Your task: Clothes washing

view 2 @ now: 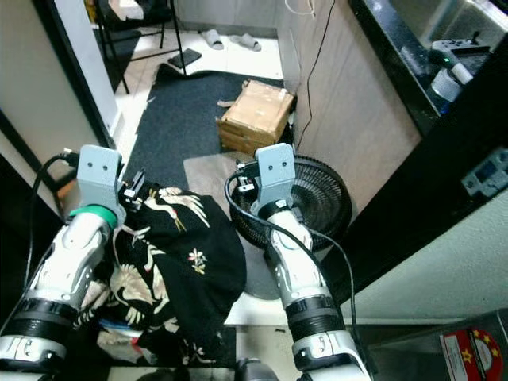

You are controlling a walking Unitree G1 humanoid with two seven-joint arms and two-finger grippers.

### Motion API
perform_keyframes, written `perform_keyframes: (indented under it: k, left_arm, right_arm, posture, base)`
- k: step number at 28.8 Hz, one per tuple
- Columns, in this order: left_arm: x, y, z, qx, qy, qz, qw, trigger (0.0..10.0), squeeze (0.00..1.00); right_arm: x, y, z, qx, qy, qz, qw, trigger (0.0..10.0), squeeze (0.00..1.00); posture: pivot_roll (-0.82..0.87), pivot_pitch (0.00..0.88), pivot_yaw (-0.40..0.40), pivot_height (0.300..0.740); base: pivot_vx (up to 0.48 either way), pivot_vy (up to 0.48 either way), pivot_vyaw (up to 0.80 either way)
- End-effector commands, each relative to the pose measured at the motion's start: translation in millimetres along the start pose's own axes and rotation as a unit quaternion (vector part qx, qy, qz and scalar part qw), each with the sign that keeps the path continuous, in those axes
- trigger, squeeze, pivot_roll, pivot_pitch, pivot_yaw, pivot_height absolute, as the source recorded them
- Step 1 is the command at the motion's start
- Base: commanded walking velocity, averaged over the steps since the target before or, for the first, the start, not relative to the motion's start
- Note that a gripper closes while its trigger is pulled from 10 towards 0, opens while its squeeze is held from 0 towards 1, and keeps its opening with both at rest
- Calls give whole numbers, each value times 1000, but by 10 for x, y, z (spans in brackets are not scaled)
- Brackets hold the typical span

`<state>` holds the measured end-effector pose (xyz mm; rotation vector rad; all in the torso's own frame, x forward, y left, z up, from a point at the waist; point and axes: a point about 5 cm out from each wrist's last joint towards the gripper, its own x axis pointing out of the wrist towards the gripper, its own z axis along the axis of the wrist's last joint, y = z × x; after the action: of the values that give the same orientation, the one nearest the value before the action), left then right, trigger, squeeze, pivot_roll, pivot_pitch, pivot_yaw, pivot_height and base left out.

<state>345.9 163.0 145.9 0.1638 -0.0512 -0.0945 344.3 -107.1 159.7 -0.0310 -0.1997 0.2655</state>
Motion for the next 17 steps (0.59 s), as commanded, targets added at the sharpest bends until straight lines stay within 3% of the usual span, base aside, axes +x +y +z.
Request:
perform_keyframes:
  k: [1,17]
  left_arm:
    - [-8,-25,-34,1,7,-5,1000,10000,0]
    - [-1,8,-55,14,14,-6,1000,10000,0]
  right_arm:
    - [-26,8,-50,4,10,-1,1000,10000,0]
    - [-22,1,-54,3,10,-2,1000,10000,0]
  posture:
    - [-18,34,31,740]
    - [-20,31,31,740]
  base:
    - [0,0,0]
    - [0,0,0]
